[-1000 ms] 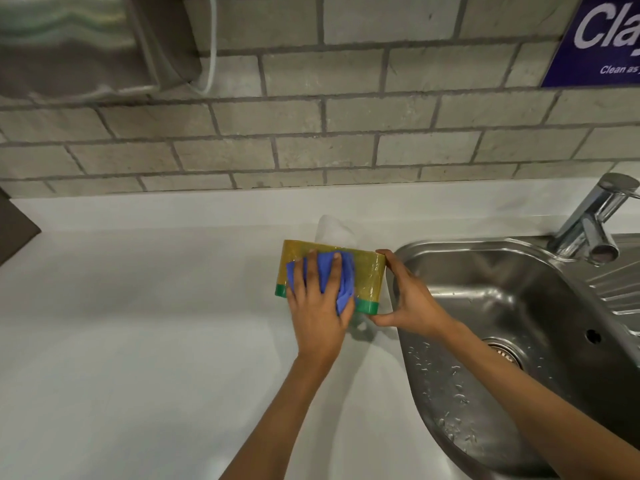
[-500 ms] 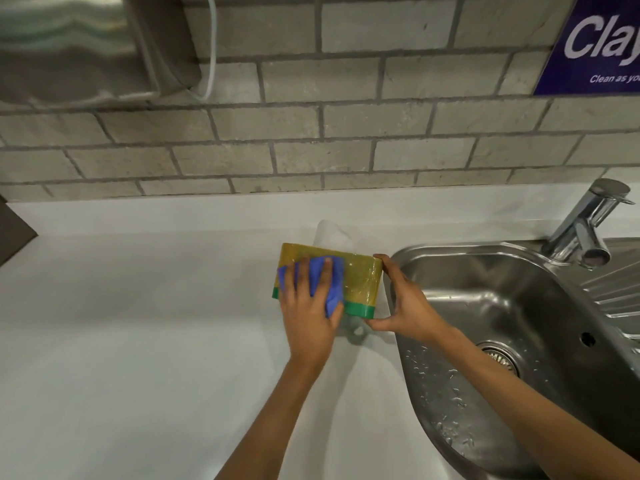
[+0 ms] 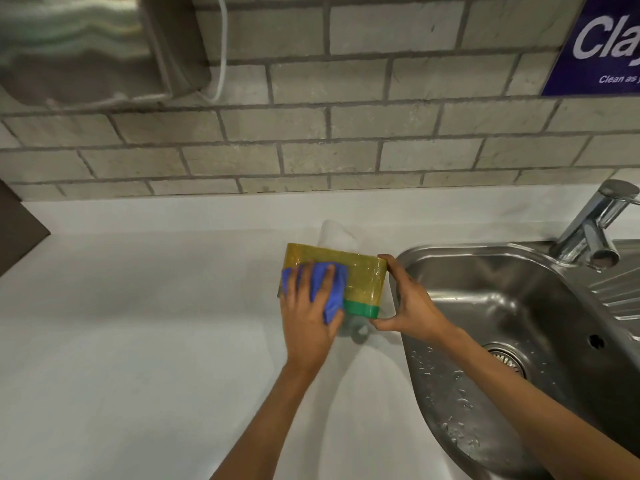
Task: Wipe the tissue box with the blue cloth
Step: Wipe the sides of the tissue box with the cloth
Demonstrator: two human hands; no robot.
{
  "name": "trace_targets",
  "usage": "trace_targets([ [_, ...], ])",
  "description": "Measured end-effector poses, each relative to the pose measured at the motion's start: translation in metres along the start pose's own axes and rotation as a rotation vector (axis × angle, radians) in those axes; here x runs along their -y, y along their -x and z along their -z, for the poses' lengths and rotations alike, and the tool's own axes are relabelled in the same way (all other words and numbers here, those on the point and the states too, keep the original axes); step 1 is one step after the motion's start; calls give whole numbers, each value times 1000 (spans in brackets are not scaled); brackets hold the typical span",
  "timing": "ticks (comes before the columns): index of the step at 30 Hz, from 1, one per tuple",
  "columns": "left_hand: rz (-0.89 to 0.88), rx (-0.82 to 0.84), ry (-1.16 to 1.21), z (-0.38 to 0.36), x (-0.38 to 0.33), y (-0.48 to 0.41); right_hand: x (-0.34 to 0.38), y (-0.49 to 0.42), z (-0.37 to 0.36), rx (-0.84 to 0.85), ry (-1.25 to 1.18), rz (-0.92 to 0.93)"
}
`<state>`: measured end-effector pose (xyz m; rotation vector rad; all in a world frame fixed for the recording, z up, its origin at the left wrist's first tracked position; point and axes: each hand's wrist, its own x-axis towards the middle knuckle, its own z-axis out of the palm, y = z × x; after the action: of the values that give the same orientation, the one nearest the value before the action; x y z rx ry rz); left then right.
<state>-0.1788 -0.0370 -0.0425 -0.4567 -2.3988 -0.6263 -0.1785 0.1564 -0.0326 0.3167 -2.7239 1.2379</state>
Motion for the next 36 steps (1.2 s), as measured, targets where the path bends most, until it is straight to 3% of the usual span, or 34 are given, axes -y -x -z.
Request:
trace_targets([
  [4, 285, -17, 72, 6, -5, -25, 3, -1, -4, -12, -11, -11],
  [6, 199, 41, 29, 1, -25, -29, 5, -2, -5, -13, -17, -17],
  [10, -203, 100, -118, -13, -46, -4, 3, 1, -2, 11, -60, 7],
  [12, -232, 73, -133, -13, -32, 3, 4, 1, -2, 22, -43, 9],
  [21, 459, -27, 238, 10, 18, -25, 3, 3, -11, -27, 59, -5],
  [24, 576, -63, 288, 19, 26, -29, 4, 7, -12, -64, 96, -2],
  [29, 869, -232, 654, 38, 20, -11, 8, 13, -18, -121, 151, 43],
  [36, 1142, -161, 883, 34, -10, 2, 23, 22, -32, -165, 507, 218],
])
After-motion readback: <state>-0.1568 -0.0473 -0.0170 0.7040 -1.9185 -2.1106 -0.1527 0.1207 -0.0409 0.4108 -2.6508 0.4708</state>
